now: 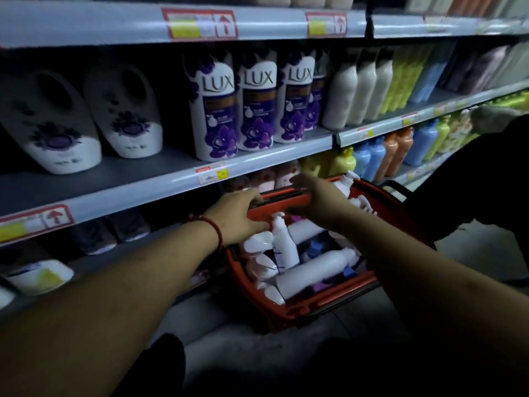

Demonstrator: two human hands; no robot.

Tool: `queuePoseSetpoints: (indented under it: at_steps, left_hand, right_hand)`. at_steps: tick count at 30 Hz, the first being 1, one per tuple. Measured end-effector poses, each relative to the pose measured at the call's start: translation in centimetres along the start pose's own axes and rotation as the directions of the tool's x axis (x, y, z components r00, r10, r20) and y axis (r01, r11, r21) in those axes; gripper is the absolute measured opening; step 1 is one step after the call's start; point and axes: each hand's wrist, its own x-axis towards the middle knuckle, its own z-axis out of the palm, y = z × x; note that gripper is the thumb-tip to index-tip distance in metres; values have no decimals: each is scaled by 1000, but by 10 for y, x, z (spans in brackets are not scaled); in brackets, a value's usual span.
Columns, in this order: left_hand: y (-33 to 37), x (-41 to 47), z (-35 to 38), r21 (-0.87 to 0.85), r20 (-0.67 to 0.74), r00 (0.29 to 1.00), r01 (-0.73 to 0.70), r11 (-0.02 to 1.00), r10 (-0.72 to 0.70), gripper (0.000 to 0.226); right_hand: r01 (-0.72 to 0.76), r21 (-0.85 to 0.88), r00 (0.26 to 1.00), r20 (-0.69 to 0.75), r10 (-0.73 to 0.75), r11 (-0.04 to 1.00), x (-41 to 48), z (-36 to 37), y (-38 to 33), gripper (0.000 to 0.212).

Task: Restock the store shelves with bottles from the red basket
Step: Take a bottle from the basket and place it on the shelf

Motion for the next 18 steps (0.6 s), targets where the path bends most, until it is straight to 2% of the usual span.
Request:
queuePoseSetpoints:
  at_steps: [2, 3, 6, 9, 11, 13, 15, 18]
  left_hand:
    - [-8, 1, 28, -94, 12, 999, 37, 995, -36, 64]
    - [-12, 3, 40, -119, 69, 996, 57, 991, -49, 72]
    - [-21, 21, 58, 35, 293, 955, 32, 999, -41, 79]
    - [-24, 33, 62, 179, 410, 912, -80, 981, 0, 83]
    - [-31, 37, 65, 218, 457, 889, -125, 968, 12, 76]
    - [-41, 40, 66, 187, 404, 913, -146, 971, 60, 64]
    - [-49, 47, 62, 66, 221, 970, -116, 991, 99, 48]
    - [-58, 56, 48, -122, -77, 996, 41, 992, -51, 38]
  right_hand:
    - [-99, 72, 995, 2, 99, 992, -8, 19, 22, 60]
    - [-149, 71, 988, 48, 145, 986, -10, 27, 31, 63]
    - [-213, 12, 961, 181, 207, 977, -7, 39, 47, 73]
    - [-190, -20, 940, 285, 188, 982, -3, 47, 52, 76]
    - [-175, -36, 920, 350, 176, 984, -1, 54, 53, 80]
    - [-166, -33, 911, 378, 166, 986, 3, 62, 56, 80]
    - [-162, -29, 908, 386, 161, 986, 8, 68, 59, 76]
    - [-166, -21, 910, 382, 161, 986, 15, 77, 62, 72]
